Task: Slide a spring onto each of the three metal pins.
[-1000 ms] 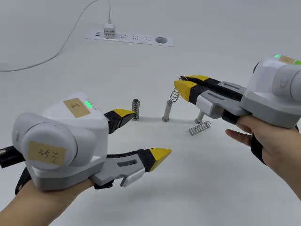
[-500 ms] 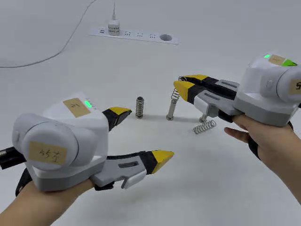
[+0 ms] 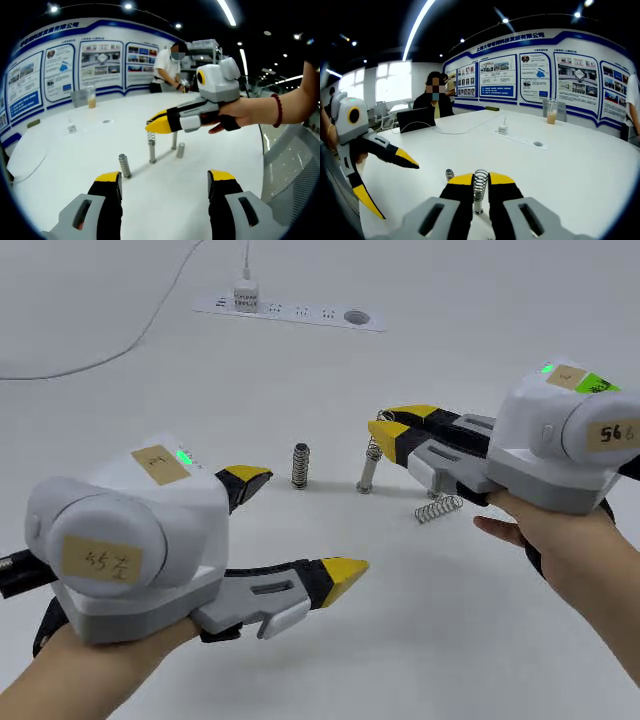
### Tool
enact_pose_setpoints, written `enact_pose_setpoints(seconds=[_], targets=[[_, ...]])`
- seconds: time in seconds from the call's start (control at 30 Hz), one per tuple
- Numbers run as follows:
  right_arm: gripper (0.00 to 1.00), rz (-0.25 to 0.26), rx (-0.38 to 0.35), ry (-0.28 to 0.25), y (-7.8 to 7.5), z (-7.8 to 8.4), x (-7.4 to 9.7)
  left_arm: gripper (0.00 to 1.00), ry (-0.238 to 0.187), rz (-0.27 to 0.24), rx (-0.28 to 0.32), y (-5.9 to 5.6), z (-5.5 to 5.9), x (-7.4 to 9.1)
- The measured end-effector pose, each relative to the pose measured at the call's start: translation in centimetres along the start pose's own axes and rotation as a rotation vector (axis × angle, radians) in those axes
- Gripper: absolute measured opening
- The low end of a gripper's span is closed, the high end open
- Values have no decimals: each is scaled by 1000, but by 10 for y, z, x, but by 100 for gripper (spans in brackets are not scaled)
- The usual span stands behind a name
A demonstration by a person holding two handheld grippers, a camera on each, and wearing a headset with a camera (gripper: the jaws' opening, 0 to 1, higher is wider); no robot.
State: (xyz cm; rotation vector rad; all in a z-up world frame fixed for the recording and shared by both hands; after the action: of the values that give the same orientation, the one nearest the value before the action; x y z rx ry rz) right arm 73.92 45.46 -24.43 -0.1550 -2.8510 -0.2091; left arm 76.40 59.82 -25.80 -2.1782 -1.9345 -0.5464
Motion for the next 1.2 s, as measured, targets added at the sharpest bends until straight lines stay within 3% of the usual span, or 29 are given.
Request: enact_pose_setpoints(seconds=[1.2], targets=[[11, 11, 43, 129, 0, 36, -10, 68, 10, 0, 11, 0, 2, 0]])
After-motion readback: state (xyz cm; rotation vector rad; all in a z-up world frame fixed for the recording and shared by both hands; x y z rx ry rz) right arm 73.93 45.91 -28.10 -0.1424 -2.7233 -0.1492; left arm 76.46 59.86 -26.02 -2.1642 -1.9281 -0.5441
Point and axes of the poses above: the centre of the closed fingertips' face, and the gripper's own axes: x roughly backward along the fingers, y roughly to its left, z roughly out of its underside, the point moved 5 cm from there along x, roughly backward along the fingers, and after that the axes turned 9 degrees about -x, right-handed, at the moved point
